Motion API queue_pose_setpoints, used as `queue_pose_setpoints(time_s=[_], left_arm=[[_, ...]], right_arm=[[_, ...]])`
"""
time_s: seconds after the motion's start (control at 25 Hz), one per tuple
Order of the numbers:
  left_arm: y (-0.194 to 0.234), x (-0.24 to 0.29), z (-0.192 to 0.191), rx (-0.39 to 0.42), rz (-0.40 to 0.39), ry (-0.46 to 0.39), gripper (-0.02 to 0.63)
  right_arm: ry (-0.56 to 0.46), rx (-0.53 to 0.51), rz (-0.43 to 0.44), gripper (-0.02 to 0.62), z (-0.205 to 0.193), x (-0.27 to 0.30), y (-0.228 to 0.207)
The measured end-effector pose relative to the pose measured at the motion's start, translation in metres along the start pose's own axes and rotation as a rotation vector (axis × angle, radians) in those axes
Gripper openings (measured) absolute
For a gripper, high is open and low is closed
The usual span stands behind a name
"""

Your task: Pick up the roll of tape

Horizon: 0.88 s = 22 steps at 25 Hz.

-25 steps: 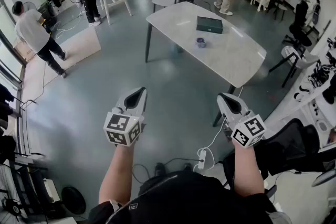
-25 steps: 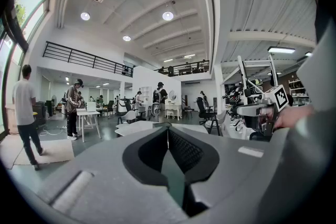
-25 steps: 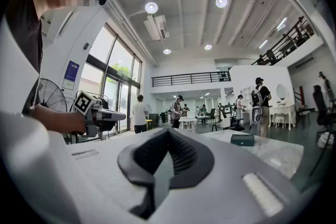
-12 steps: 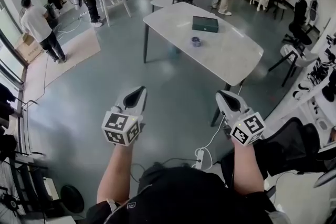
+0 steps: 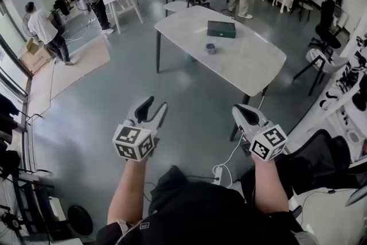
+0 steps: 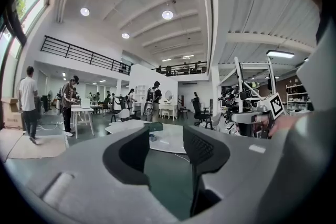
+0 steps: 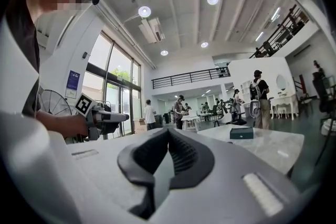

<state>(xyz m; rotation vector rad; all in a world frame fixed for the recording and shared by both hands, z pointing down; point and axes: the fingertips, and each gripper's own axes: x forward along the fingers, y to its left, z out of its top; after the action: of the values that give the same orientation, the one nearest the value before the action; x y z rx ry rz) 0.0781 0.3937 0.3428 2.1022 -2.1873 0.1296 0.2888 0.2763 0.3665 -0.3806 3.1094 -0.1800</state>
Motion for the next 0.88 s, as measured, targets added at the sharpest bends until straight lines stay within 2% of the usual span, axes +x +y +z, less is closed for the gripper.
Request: queue_pose_setpoints(time_s=[0.2,0.44,0.68,0.88], left_arm=[[0.011,0.02,-0.009,-0.009,-0.008,0.001,0.215],[0.049,0.067,-0.013,-0.025,-0.041,-0.002,0.216],[0.113,0.142,-0.006,-0.035,-0.085,-0.014,0.216],[0.175,0.215,-0.006,-0.038,-0.127,0.013,0.216]], right_arm=[[0.025,0.018,0.009,0.003,-0.013,0.016,-0.011],[0.051,0.032,-0.021,0.003,-0.017,0.056,-0.043],[0.082,0.04,-0.063,0.003,-0.019,0.126,-0.09],[0.118,0.065,-0.085,0.003,-0.025,0.205,-0.128]])
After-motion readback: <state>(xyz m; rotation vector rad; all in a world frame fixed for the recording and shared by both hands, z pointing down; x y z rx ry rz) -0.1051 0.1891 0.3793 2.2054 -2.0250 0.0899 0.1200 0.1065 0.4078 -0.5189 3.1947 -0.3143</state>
